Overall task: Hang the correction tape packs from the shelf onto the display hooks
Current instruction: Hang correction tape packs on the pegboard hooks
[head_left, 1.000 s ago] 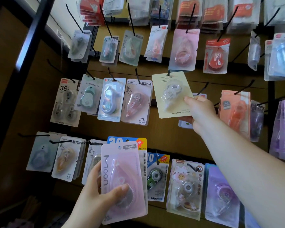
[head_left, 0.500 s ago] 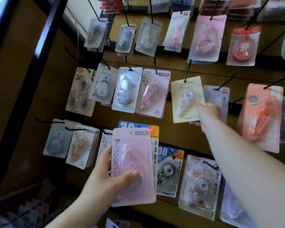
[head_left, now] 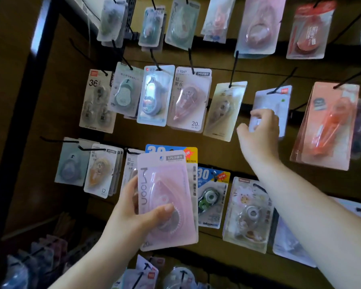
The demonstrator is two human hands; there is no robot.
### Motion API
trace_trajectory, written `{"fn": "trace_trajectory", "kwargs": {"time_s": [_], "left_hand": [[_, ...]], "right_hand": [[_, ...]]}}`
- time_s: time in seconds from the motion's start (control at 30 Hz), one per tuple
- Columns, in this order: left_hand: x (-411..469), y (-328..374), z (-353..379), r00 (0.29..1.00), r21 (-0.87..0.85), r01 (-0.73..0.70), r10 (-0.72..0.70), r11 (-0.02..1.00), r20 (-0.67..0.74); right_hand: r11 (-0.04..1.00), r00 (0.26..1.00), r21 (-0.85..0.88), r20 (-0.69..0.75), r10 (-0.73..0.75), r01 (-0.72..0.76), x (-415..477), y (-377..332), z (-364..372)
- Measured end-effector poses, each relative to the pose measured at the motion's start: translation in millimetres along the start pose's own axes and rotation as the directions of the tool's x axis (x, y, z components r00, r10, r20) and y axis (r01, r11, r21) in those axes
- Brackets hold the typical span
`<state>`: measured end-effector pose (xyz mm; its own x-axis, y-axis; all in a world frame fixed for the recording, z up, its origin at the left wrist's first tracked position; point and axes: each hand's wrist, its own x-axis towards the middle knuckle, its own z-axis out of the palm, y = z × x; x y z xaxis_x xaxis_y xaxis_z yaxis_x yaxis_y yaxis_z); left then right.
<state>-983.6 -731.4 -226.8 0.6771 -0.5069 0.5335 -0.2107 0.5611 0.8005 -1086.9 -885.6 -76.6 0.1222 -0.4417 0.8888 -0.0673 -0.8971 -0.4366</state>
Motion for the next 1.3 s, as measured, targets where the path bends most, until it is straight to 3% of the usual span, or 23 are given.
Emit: {"fn": "trace_trajectory", "kwargs": {"time_s": [0.1, 0.2, 0.27, 0.43, 0.6, 0.77, 0.93, 1.13, 1.3], "left_hand": [[-8, -4, 7, 0.999, -0.003, 0.008, -0.008, 1.000, -0.034], [-16, -8, 18, 0.999, -0.011, 0.021, -0.021, 1.000, -0.033], [-21, -9, 26, 0.999, -0.011, 0.029, -0.029, 1.000, -0.032], [-38, -11, 47, 0.999, 0.055, 0.044, -0.042, 0.998, -0.022], [-55, -11, 67, 0.998, 0.062, 0.052, -0.054, 0.997, 0.032], [-70, -22, 85, 0.983, 0.008, 0.133, -0.133, 0.991, 0.125], [-84, -44, 111, 0.981, -0.020, 0.139, -0.135, 0.990, 0.138], [-101, -60, 130, 0.965, -0.099, 0.210, -0.190, 0.973, 0.180], [-108, -60, 141, 0.952, -0.067, 0.267, -0.252, 0.961, 0.176]], "right_hand": [[0.979, 0.947, 0.201, 0.309, -0.092, 0.029, -55, -8, -23], [0.970, 0.747, 0.195, 0.665, -0.019, -0.148, -104, -5, -32], [0.955, 0.676, 0.167, 0.736, 0.046, -0.246, -125, 5, -32], [0.933, 0.677, 0.102, 0.716, 0.171, -0.344, -147, 26, -41], [0.888, 0.701, 0.153, 0.676, 0.226, -0.434, -159, 40, -62], [0.617, 0.722, 0.409, 0.547, 0.424, -0.673, -162, 60, -87], [0.508, 0.755, 0.566, 0.399, 0.521, -0.650, -167, 79, -121], [0.627, 0.836, 0.600, 0.135, 0.532, -0.496, -161, 113, -187], [0.697, 0.812, 0.527, -0.021, 0.583, -0.487, -157, 141, -218]]}}
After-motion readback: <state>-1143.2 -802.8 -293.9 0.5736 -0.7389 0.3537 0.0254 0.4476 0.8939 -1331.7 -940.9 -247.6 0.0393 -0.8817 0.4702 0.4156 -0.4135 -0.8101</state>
